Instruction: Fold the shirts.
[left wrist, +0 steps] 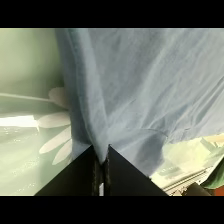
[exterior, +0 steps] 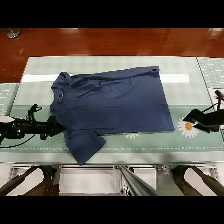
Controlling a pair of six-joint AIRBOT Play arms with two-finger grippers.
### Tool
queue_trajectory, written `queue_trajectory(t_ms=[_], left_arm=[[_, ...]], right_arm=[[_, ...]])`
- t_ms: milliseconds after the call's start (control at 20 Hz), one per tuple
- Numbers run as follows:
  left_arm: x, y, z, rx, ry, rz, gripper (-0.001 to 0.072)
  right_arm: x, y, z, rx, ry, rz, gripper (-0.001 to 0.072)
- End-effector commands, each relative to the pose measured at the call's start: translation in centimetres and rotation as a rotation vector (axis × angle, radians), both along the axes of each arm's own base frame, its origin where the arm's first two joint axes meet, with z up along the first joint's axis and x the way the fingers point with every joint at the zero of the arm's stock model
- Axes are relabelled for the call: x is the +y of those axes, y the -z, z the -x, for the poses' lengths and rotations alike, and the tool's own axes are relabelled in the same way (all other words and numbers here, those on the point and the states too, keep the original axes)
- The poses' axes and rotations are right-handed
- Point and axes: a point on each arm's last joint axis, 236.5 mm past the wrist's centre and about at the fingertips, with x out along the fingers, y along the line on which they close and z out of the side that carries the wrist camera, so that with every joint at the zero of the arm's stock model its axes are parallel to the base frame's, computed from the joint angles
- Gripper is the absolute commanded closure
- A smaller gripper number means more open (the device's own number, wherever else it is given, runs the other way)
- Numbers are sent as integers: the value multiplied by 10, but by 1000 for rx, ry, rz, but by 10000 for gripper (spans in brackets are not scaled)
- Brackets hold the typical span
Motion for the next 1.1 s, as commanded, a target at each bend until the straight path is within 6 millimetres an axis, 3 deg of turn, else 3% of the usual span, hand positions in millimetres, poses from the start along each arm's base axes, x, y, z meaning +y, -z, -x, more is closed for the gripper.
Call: queue_trajectory(t_ms=[0,200,400,950,1000,1050], left_arm=[[0,-1,-5,-21,-5,-5,675],[1,0,-6,-27,-9,-12,675],[-1,2,-8,-38,5,-27,675],[-3,5,-12,-54,15,-51,675],[-3,5,-12,-54,15,-51,675],[-3,5,-12,-53,16,-50,675]], right_arm=[[20,26,27,107,16,-92,89],[45,26,15,71,2,-220,89],[55,30,4,48,6,-280,89],[93,40,-37,37,-90,-304,89],[101,40,-39,35,-106,-317,137],[107,38,-40,26,-130,-325,366]])
